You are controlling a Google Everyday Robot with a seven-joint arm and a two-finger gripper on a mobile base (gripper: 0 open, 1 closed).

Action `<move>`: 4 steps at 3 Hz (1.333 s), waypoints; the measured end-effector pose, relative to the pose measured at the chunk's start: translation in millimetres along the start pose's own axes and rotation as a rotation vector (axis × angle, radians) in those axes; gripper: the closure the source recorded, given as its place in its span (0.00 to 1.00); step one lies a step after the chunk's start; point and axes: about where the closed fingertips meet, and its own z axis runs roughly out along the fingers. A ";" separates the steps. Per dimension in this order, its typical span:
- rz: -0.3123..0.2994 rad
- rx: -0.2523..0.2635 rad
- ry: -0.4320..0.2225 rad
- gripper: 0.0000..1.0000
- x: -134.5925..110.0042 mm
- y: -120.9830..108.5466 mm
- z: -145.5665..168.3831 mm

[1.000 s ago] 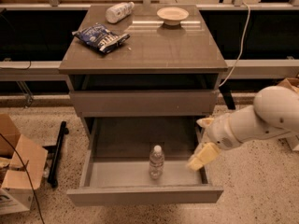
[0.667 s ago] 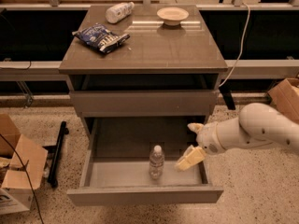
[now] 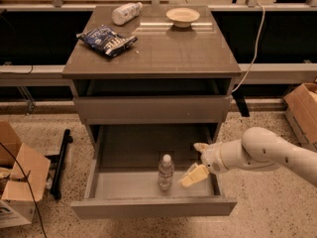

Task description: Pick water bottle from middle drawer and place on counter

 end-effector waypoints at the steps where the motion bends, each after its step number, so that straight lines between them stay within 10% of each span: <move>1: -0.014 0.024 -0.037 0.00 -3.1 -3.7 15.1; 4: 0.074 -0.016 -0.271 0.00 11.4 -33.2 111.9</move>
Offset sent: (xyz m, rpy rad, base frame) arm 0.0490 0.0470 -0.0718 0.1854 -0.0984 -0.0756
